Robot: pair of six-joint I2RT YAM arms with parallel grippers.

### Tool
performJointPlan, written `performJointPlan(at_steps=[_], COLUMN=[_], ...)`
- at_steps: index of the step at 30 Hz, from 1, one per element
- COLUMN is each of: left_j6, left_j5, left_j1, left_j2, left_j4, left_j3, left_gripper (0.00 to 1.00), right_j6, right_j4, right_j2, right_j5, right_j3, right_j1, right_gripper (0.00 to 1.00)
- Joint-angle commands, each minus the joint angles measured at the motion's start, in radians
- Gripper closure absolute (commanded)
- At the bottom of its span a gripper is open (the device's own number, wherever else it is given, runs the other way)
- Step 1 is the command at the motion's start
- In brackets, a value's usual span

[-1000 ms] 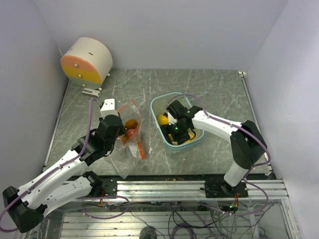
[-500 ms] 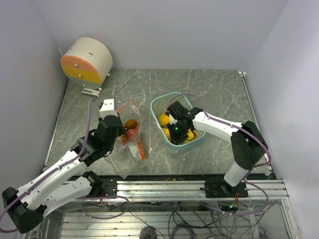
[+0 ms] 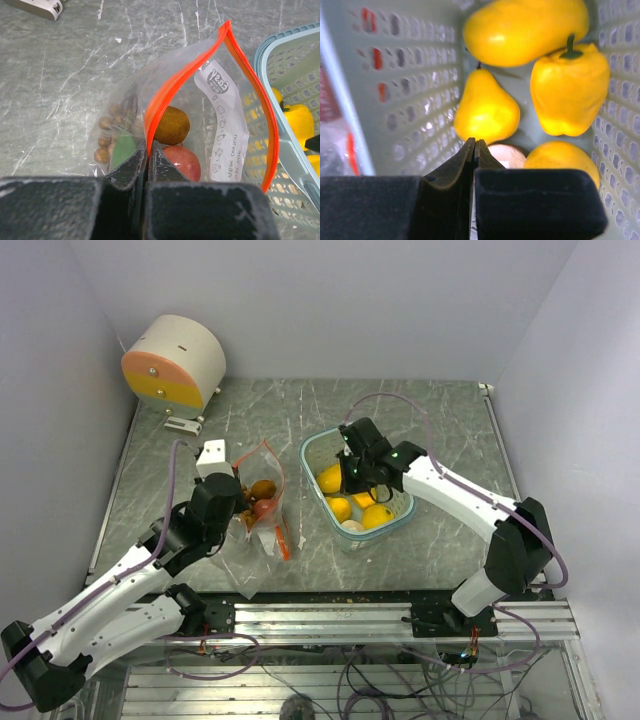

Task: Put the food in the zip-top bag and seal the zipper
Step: Pick up the fake vegetable from the bin.

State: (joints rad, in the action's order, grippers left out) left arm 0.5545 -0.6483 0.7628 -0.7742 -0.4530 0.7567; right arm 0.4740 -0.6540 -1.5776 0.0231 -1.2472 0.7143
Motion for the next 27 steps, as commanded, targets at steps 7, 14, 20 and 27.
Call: performJointPlan(at_steps=[7,14,20,27], left_j6=[0.005,0.002,0.004,0.001], left_j5=[-0.023,-0.017,-0.019,-0.019], left_j1=[-0.003,-0.002,-0.002,-0.003], left_j2=[0.037,0.027,0.030,0.021], left_j4=[0.009,0.012,0.015,0.014], left_j3=[-0.008,-0.006,-0.013,-0.008], left_gripper=[0.93,0.93,0.93,0.93], right_j6=[-0.070,-0.081,-0.081,-0.071], right_j4=[-0.228,-0.187,-0.148,-0.085], right_j2=[-0.006,-0.034,-0.112,-0.198], right_j5=[-0.092,-0.176,-0.129,-0.088], right_j3=[0.000,0.076,0.079,0.115], right_j1=[0.016,0.064,0.100,0.101], right_gripper=[0.44,0.35,0.33,0.32])
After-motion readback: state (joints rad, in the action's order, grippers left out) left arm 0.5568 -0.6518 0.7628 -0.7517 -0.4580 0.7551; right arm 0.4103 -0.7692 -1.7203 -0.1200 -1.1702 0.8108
